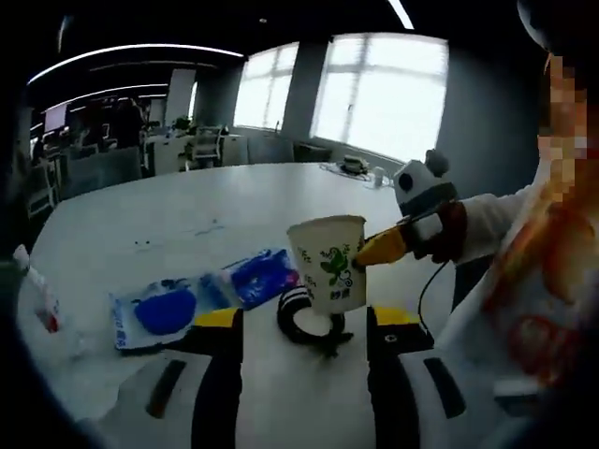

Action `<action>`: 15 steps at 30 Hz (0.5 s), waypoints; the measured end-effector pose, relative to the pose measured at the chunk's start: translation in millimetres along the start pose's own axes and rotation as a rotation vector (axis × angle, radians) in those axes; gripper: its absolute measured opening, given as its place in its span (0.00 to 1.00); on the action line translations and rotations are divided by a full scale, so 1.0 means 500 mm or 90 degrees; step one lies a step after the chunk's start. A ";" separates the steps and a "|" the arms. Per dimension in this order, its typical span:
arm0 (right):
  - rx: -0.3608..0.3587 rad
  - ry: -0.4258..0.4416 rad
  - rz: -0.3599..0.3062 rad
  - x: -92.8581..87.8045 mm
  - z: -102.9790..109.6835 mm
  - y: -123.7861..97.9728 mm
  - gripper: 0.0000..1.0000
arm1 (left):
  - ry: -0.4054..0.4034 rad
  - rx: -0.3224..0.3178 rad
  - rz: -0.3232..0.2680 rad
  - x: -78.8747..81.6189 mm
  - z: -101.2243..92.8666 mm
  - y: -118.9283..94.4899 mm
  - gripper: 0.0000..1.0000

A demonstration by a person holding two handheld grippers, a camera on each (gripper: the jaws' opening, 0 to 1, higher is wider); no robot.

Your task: Arrange the tabletop items into an orderly group along one side of the table until the central work area is clear of visible clutter.

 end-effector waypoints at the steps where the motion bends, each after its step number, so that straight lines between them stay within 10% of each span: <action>1: -0.002 -0.005 0.004 -0.002 0.000 0.001 0.33 | 0.021 0.000 -0.001 0.011 -0.001 -0.007 0.48; 5: -0.003 -0.045 0.035 -0.011 0.010 0.009 0.33 | 0.101 -0.017 0.018 0.055 -0.010 -0.029 0.34; 15: 0.012 -0.154 0.078 -0.001 0.051 0.027 0.33 | 0.269 -0.119 0.094 0.115 -0.074 0.021 0.38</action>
Point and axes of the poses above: the point that each gripper's makers call its tool centre point, and the gripper's own axes: y roughly forward along the fingers, z roughly to its left, x roughly out of its top, the point moved 7 cm from there along -y, roughly backward along the fingers, and after that the axes turned 12 degrees about z, right-handed, at the moved point
